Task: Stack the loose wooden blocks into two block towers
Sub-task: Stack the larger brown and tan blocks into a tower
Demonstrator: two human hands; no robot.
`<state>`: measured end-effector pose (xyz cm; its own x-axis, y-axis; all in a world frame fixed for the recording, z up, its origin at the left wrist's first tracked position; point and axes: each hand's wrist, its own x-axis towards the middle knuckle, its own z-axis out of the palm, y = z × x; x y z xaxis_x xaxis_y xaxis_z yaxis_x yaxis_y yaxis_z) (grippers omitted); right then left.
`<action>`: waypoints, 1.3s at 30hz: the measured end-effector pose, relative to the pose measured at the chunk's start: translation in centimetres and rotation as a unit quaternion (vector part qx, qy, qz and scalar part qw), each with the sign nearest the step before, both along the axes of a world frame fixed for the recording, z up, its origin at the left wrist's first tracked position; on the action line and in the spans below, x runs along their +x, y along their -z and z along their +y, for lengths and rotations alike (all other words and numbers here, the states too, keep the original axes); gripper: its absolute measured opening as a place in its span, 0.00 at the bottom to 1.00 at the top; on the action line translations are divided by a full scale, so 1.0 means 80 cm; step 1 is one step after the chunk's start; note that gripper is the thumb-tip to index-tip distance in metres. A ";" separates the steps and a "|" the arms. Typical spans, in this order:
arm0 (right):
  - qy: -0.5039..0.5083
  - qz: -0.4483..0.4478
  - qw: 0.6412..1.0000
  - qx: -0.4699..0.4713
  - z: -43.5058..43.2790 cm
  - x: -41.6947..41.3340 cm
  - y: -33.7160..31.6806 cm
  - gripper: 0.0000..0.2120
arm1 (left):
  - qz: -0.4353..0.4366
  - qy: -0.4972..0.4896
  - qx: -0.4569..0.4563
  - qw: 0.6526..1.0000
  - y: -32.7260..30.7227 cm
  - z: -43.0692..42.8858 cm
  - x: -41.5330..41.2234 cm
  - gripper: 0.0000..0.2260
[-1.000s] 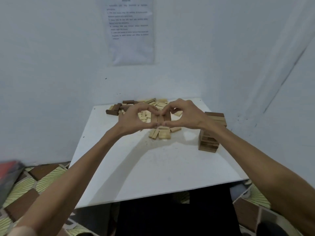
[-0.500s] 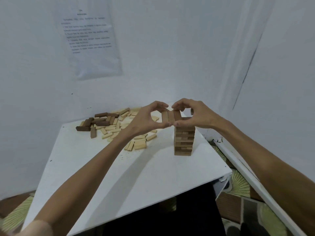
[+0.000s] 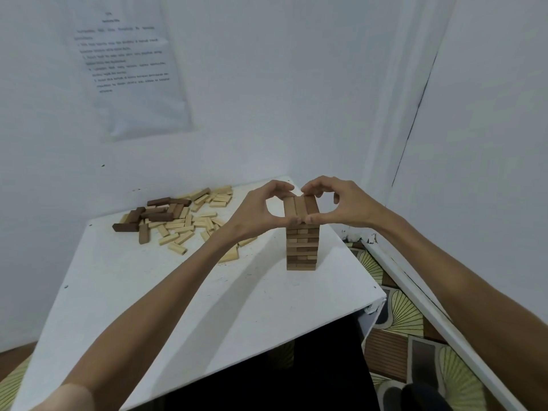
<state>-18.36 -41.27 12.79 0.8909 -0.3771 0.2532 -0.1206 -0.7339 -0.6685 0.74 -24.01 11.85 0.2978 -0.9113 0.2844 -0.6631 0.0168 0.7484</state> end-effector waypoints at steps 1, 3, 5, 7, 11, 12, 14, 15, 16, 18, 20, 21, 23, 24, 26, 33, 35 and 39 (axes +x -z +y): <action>0.000 0.002 1.000 -0.002 0.000 0.000 0.001 0.28 | 0.000 -0.001 0.003 1.000 0.001 0.000 0.000 0.29; 0.001 0.003 1.000 -0.003 -0.001 0.000 0.003 0.28 | -0.001 -0.002 0.007 1.000 0.001 -0.001 0.001 0.29; 0.002 0.003 1.000 -0.003 -0.001 0.000 0.004 0.28 | -0.003 -0.001 0.010 1.000 0.001 -0.001 0.001 0.30; 0.002 0.003 1.000 -0.004 -0.002 0.001 0.004 0.28 | -0.005 -0.002 0.011 1.000 0.001 -0.002 0.001 0.30; 0.004 0.007 1.000 -0.006 -0.002 0.001 0.006 0.29 | -0.014 -0.005 0.012 1.000 0.003 -0.003 0.002 0.29; 0.005 0.008 1.000 -0.006 -0.002 0.001 0.007 0.29 | -0.016 -0.004 0.014 1.000 0.003 -0.003 0.002 0.30; 0.006 0.006 1.000 -0.003 -0.003 0.001 0.008 0.29 | -0.020 -0.003 0.017 1.000 0.004 -0.004 0.002 0.30; 0.006 0.005 1.000 -0.001 -0.003 0.001 0.009 0.29 | -0.021 -0.002 0.017 1.000 0.004 -0.004 0.002 0.30; 0.005 0.004 1.000 0.001 -0.003 0.001 0.010 0.29 | -0.022 -0.002 0.016 1.000 0.004 -0.005 0.002 0.30; 0.006 0.006 1.000 0.002 -0.004 0.001 0.011 0.29 | -0.023 0.000 0.016 1.000 0.004 -0.005 0.003 0.30; 0.005 0.007 1.000 0.003 -0.004 0.001 0.011 0.28 | -0.022 0.001 0.015 1.000 0.005 -0.006 0.003 0.30; 0.005 0.006 1.000 0.003 -0.005 0.001 0.012 0.28 | -0.020 0.001 0.015 1.000 0.005 -0.006 0.003 0.30; 0.004 0.004 1.000 0.008 -0.005 0.002 0.014 0.28 | -0.017 0.002 0.016 1.000 0.005 -0.005 0.001 0.30; 0.003 0.002 1.000 0.011 -0.005 0.002 0.015 0.28 | -0.015 0.002 0.016 1.000 0.005 -0.005 0.000 0.30; 0.003 0.000 1.000 0.013 -0.006 0.002 0.016 0.28 | -0.012 0.003 0.019 1.000 0.006 -0.005 0.000 0.30; 0.000 0.011 1.000 0.003 -0.006 0.003 0.014 0.29 | -0.001 0.003 0.027 1.000 0.008 -0.006 0.000 0.31; 0.000 0.011 1.000 0.004 -0.006 0.003 0.014 0.29 | 0.001 0.005 0.027 1.000 0.007 -0.005 0.000 0.31; 0.004 0.011 1.000 0.009 -0.005 0.002 0.013 0.29 | 0.007 0.010 0.027 1.000 0.007 -0.005 0.000 0.33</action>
<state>-18.16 -41.64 11.76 0.8928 -0.3890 0.2270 -0.1410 -0.7202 -0.6793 0.72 -24.38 11.32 0.2831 -0.9310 0.2305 -0.6531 -0.0112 0.7572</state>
